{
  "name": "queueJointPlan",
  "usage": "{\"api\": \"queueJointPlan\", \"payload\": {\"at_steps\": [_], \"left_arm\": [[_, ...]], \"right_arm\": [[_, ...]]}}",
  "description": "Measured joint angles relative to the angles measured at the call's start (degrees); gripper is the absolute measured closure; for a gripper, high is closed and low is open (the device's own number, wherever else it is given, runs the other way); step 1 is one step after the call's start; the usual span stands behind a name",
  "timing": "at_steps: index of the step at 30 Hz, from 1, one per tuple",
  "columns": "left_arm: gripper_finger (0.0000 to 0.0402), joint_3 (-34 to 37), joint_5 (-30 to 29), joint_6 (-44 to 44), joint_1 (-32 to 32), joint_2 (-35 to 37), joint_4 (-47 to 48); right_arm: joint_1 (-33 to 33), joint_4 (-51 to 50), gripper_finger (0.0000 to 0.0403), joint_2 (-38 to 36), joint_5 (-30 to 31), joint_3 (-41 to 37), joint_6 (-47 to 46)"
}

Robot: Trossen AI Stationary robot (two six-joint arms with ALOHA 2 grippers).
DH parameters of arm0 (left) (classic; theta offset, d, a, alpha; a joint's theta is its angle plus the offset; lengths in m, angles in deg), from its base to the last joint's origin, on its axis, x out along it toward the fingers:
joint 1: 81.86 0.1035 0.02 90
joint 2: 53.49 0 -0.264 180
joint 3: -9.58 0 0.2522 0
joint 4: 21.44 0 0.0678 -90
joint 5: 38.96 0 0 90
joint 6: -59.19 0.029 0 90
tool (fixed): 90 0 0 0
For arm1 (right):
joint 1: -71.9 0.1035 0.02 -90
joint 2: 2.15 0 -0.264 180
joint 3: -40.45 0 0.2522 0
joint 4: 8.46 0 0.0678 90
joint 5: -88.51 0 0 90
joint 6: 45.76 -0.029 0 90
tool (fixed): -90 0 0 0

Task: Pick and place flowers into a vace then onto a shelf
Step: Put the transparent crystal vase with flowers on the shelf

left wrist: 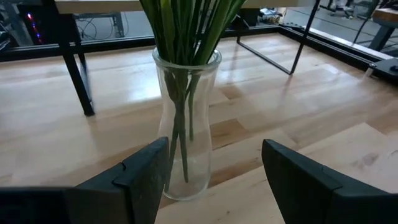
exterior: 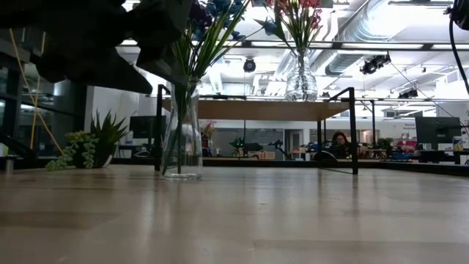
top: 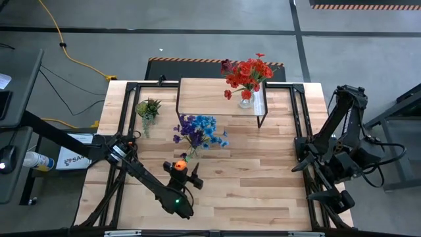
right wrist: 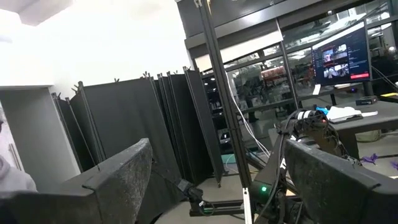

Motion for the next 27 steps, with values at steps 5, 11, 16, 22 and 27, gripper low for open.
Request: {"api": "queueJointPlan", "payload": {"at_steps": [5, 11, 16, 22, 27], "left_arm": [[0.0110, 1.7, -2.2, 0.0, 0.7, -0.1, -3.6], [0.0110, 3.2, -3.5, 0.3, 1.5, -0.1, -6.8], [0.0110, 3.2, -6.3, 2.2, 2.5, -0.1, -6.8], [0.0110, 3.2, -6.8, 3.4, 3.6, -0.1, -6.6], [0.0110, 3.2, -6.9, 4.7, 4.8, -0.1, -6.5]], "right_arm": [[0.0, 0.0, 0.0052, 0.0, 0.0, 0.0, 0.0], [0.0, 0.0, 0.0052, 0.0, 0.0, 0.0, 0.0], [0.0, 0.0, 0.0052, 0.0, 0.0, 0.0, 0.0], [0.0, 0.0, 0.0052, 0.0, 0.0, 0.0, -0.2], [0.0, 0.0, 0.0052, 0.0, 0.2, 0.0, -0.4]]}}
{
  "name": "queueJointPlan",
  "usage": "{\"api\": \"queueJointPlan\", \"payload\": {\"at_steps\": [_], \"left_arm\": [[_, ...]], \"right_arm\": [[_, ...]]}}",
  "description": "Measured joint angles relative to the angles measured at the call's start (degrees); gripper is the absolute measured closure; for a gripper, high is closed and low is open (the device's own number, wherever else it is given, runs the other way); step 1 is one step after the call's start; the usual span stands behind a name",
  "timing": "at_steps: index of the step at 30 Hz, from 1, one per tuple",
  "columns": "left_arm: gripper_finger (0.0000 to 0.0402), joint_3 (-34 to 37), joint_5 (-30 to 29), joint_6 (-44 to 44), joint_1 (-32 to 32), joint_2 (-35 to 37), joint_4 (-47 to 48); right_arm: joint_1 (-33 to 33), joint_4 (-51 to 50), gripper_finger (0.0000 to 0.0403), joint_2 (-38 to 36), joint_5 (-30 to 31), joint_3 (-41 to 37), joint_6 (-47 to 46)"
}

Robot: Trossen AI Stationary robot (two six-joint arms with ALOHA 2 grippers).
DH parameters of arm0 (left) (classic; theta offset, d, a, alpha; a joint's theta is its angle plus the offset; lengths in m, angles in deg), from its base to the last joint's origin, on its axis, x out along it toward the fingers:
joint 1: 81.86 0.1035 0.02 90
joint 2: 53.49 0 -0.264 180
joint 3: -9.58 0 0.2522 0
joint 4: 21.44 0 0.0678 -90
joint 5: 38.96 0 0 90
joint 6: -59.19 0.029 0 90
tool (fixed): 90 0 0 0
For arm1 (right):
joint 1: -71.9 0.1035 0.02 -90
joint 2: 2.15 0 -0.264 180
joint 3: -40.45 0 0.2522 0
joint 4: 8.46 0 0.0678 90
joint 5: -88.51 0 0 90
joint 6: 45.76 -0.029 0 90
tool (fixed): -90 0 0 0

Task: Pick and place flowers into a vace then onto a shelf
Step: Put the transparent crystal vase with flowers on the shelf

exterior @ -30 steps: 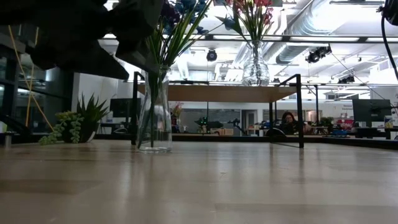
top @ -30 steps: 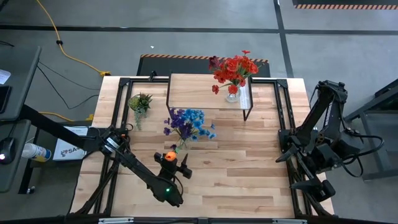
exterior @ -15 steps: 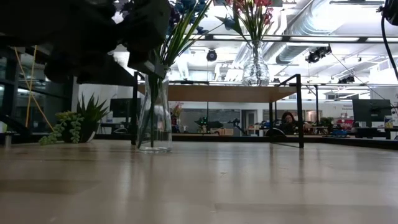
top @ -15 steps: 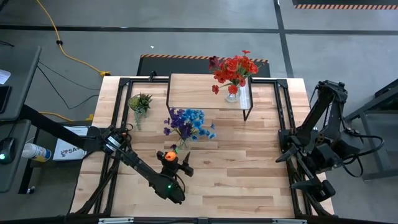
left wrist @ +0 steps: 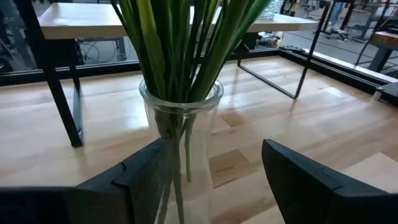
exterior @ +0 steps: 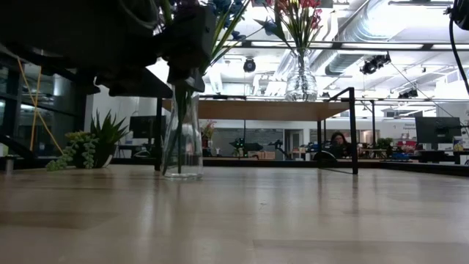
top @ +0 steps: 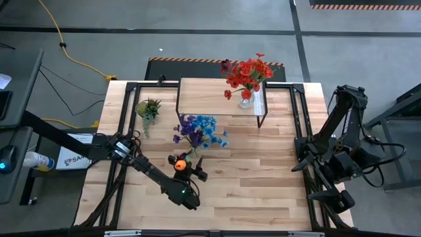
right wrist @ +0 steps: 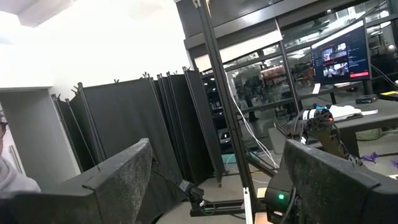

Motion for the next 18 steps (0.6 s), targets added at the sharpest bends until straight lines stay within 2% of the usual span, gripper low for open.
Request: {"api": "queueJointPlan", "payload": {"at_steps": [7, 12, 18], "left_arm": [[0.0110, 0.0, 0.2, 1.6, 1.2, 0.0, 0.2], [0.0110, 0.0, 3.2, 2.5, 1.5, 0.0, 0.3], [0.0110, 0.0, 3.8, 2.6, 1.6, 0.0, 0.3]], "right_arm": [[0.0, 0.0, 0.0052, 0.0, 0.0, 0.0, 0.0], [0.0, 0.0, 0.0052, 0.0, -0.1, 0.0, 0.0], [0.0, 0.0, 0.0052, 0.0, -0.1, 0.0, 0.3]]}}
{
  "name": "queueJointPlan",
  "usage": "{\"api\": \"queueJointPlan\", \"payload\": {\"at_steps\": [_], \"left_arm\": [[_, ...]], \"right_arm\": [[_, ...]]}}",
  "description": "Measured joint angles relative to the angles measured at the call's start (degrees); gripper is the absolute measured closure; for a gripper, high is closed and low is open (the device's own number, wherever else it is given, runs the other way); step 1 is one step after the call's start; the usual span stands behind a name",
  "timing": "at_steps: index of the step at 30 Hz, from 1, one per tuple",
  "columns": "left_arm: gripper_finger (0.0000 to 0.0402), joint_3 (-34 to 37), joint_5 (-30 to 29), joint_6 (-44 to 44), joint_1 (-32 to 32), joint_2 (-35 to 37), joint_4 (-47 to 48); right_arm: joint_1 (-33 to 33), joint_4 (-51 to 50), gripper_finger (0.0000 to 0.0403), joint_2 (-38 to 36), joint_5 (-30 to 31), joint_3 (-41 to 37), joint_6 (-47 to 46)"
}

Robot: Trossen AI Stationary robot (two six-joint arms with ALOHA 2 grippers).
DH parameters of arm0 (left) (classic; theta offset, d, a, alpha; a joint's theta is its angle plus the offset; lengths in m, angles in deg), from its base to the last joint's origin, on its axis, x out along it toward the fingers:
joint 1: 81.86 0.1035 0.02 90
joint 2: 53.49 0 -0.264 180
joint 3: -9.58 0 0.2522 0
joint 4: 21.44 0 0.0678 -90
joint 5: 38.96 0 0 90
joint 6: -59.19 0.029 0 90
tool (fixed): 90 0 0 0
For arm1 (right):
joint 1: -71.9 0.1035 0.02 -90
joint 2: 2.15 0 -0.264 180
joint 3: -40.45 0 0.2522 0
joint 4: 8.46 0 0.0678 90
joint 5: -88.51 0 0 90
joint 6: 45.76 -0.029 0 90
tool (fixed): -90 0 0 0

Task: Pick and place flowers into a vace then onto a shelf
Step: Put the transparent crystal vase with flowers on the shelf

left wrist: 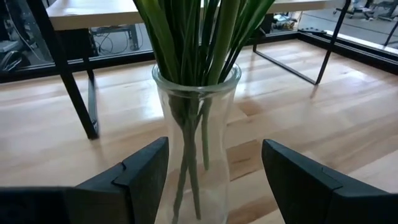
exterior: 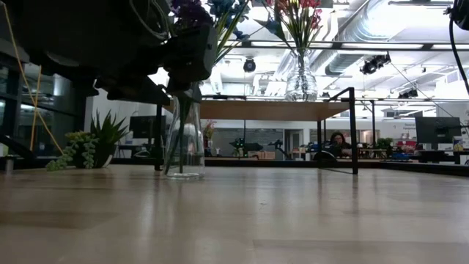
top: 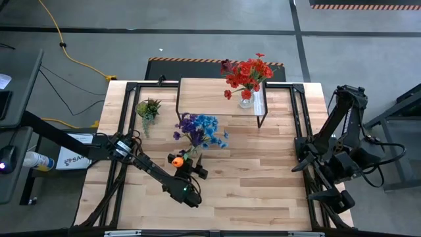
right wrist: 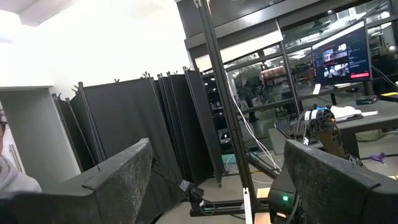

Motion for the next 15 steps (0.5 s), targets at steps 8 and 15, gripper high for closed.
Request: {"api": "queueJointPlan", "payload": {"at_steps": [8, 15], "left_arm": [[0.0110, 0.0, -0.8, 0.0, 2.3, -0.3, 0.0], [0.0110, 0.0, -0.9, 1.9, 3.9, -0.3, -0.2]], "right_arm": [[0.0, 0.0, 0.0052, 0.0, 0.0, 0.0, 0.1], [0.0, 0.0, 0.0052, 0.0, 0.0, 0.0, -0.2]]}}
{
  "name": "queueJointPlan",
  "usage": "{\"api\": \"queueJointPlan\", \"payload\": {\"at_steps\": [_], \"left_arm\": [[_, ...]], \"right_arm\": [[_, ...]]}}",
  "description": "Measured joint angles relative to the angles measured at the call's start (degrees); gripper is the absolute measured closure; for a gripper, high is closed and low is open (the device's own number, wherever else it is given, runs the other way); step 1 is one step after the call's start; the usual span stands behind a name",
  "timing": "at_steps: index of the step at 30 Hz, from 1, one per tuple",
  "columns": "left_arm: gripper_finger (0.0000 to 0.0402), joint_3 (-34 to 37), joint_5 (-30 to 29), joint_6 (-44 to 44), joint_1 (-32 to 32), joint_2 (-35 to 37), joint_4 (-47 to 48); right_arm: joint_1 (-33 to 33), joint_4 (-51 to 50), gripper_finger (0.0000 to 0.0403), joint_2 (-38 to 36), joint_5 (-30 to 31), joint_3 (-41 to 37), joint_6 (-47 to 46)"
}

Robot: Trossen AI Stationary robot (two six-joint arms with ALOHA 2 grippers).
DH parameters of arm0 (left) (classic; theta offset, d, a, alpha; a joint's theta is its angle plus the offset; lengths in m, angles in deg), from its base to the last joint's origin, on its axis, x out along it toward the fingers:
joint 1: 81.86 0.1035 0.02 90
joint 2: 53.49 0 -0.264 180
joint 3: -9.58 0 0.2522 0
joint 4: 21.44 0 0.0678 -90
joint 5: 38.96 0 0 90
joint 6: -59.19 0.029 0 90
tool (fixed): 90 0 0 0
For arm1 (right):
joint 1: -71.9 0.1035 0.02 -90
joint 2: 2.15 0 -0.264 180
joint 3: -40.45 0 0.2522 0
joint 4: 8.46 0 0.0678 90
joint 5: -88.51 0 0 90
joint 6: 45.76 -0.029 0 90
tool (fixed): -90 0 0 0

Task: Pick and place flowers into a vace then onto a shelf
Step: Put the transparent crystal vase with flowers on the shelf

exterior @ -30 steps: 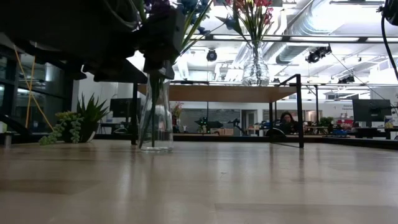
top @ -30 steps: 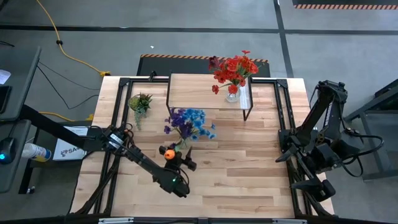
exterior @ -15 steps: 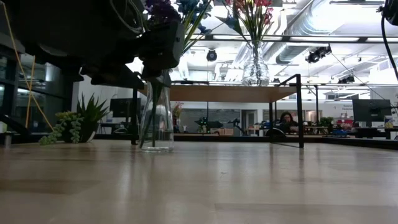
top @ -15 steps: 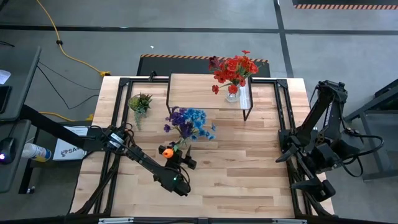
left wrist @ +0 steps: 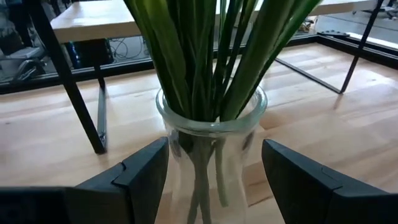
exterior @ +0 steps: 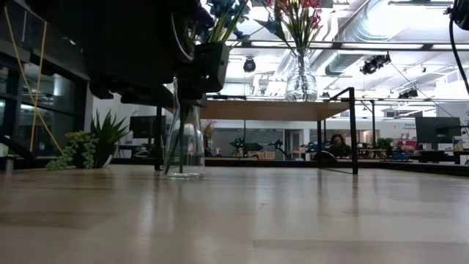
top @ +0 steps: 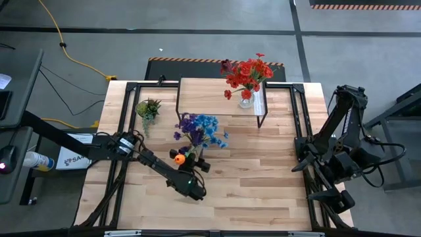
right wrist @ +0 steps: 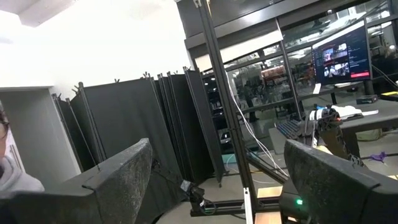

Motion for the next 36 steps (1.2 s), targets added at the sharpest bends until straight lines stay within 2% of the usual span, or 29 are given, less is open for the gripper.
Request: {"api": "queueJointPlan", "payload": {"at_steps": [7, 12, 23, 36], "left_arm": [[0.0110, 2.3, 0.0, -0.6, 0.2, 0.0, -1.6], [0.0110, 5.9, -0.1, -2.1, 0.1, 0.0, -6.8], [0.0110, 5.9, -2.2, -1.7, 0.5, 0.0, -6.6], [0.0110, 5.9, -3.7, -0.5, 2.9, 0.0, -6.8]], "right_arm": [[0.0, 0.0, 0.0052, 0.0, 0.1, 0.0, 0.5], [0.0, 0.0, 0.0052, 0.0, 0.2, 0.0, 0.6], [0.0, 0.0, 0.0052, 0.0, 3.0, 0.0, 1.7], [0.0, 0.0, 0.0052, 0.0, 3.0, 0.0, 1.6]]}}
